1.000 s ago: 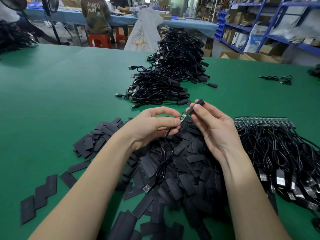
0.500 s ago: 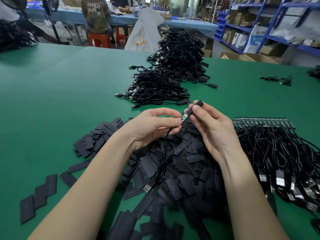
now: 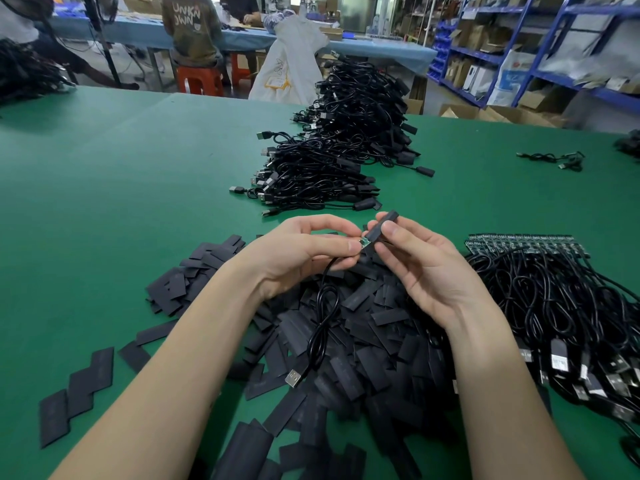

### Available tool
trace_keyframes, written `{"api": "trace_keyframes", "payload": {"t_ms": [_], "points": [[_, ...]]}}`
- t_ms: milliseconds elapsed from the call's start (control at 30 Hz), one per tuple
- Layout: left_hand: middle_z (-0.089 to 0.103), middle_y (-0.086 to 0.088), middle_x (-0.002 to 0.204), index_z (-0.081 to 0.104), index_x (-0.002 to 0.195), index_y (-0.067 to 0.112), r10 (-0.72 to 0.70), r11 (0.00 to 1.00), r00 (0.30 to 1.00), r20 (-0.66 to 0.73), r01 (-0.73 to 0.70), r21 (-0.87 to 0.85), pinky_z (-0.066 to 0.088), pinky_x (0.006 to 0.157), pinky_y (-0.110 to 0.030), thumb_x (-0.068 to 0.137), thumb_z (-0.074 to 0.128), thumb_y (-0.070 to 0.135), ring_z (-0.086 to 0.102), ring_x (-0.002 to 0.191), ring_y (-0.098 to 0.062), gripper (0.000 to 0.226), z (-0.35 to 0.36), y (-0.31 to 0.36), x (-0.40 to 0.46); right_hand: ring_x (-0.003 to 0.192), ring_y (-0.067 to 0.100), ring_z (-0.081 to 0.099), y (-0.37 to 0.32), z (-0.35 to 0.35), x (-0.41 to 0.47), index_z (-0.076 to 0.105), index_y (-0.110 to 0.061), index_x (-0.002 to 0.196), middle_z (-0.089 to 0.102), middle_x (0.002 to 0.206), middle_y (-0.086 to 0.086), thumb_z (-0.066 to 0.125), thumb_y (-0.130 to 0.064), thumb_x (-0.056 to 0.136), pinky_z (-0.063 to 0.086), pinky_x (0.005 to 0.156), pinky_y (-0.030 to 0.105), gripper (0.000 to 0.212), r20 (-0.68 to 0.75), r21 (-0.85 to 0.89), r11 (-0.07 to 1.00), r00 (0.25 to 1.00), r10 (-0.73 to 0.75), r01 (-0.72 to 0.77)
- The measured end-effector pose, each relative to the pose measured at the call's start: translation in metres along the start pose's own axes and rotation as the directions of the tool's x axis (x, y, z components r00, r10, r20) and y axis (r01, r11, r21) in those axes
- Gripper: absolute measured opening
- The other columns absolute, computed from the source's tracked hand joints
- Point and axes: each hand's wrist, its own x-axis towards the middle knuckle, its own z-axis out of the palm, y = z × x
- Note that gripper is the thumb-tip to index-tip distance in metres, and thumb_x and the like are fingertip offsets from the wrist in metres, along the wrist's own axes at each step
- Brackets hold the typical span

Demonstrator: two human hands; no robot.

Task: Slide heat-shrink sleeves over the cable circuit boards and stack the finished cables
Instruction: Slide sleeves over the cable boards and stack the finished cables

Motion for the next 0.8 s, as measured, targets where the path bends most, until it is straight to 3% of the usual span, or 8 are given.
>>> {"api": "trace_keyframes", "payload": {"t_ms": [167, 367, 500, 567, 700, 800], "points": [[0.071, -0.008, 0.077, 0.063, 0.098, 0.005, 0.032, 0.999, 0.999, -0.009, -0.032, 0.001, 0.055, 0.065, -0.018, 0.075, 0.074, 0.000, 0.066, 0.062, -0.015, 0.026, 0.000, -0.002, 0.000, 0.096, 0.011, 0.074, 0.003, 0.000, 0.002, 0.084, -0.019, 0.091, 0.078, 0.104, 0.007, 0.079, -0.019, 0.072, 0.057, 0.077, 0.017, 0.019, 0.015, -0.048, 0.999, 1.000, -0.022, 0.022], [0.069, -0.007, 0.078, 0.051, 0.081, 0.010, 0.082, 0.995, 0.997, -0.001, -0.082, -0.056, 0.057, 0.068, -0.019, 0.079, 0.069, -0.003, 0.068, 0.066, -0.015, 0.023, 0.004, -0.005, 0.001, 0.090, 0.010, 0.075, 0.007, 0.001, 0.004, 0.084, -0.017, 0.090, 0.079, 0.101, 0.007, 0.080, -0.020, 0.071, 0.056, 0.074, 0.014, 0.020, 0.026, -0.003, 1.000, 0.999, 0.025, -0.025], [0.072, -0.010, 0.089, 0.055, 0.079, 0.011, 0.121, 0.991, 0.992, -0.035, -0.122, -0.051, 0.061, 0.078, -0.025, 0.074, 0.075, 0.006, 0.071, 0.075, -0.016, 0.022, 0.002, -0.004, 0.003, 0.085, 0.010, 0.075, 0.009, 0.006, 0.006, 0.083, -0.011, 0.088, 0.079, 0.097, 0.007, 0.080, -0.017, 0.070, 0.056, 0.071, 0.014, 0.019, -0.020, 0.045, 0.999, 1.000, 0.017, -0.016], [0.071, -0.007, 0.089, 0.060, 0.081, 0.012, 0.145, 0.989, 0.988, -0.042, -0.144, 0.040, 0.059, 0.077, -0.024, 0.073, 0.079, 0.012, 0.071, 0.079, -0.018, 0.020, 0.000, -0.001, 0.002, 0.086, 0.012, 0.074, 0.011, 0.007, 0.007, 0.079, -0.006, 0.093, 0.078, 0.097, 0.009, 0.081, -0.014, 0.070, 0.056, 0.071, 0.015, 0.025, -0.084, 0.077, 0.997, 0.996, 0.015, -0.009], [0.070, 0.000, 0.078, 0.069, 0.089, 0.016, 0.215, 0.862, 0.970, -0.112, -0.135, 0.489, 0.050, 0.070, -0.026, 0.083, 0.082, 0.014, 0.061, 0.072, -0.019, 0.014, -0.008, -0.001, 0.001, 0.083, 0.010, 0.074, 0.013, 0.008, 0.011, 0.075, -0.001, 0.099, 0.078, 0.095, 0.009, 0.076, -0.007, 0.083, 0.057, 0.071, 0.015, 0.017, -0.175, 0.114, 0.993, 0.985, 0.002, 0.018], [0.075, -0.012, 0.079, 0.070, 0.092, 0.014, 0.215, 0.867, 0.973, -0.082, -0.152, 0.474, 0.050, 0.069, -0.025, 0.089, 0.077, 0.014, 0.058, 0.071, -0.020, 0.008, -0.009, -0.002, 0.001, 0.082, 0.010, 0.074, 0.013, 0.007, 0.012, 0.075, -0.001, 0.097, 0.078, 0.093, 0.008, 0.076, -0.005, 0.085, 0.057, 0.071, 0.015, 0.012, -0.214, 0.117, 0.993, 0.977, -0.003, 0.029]]}}
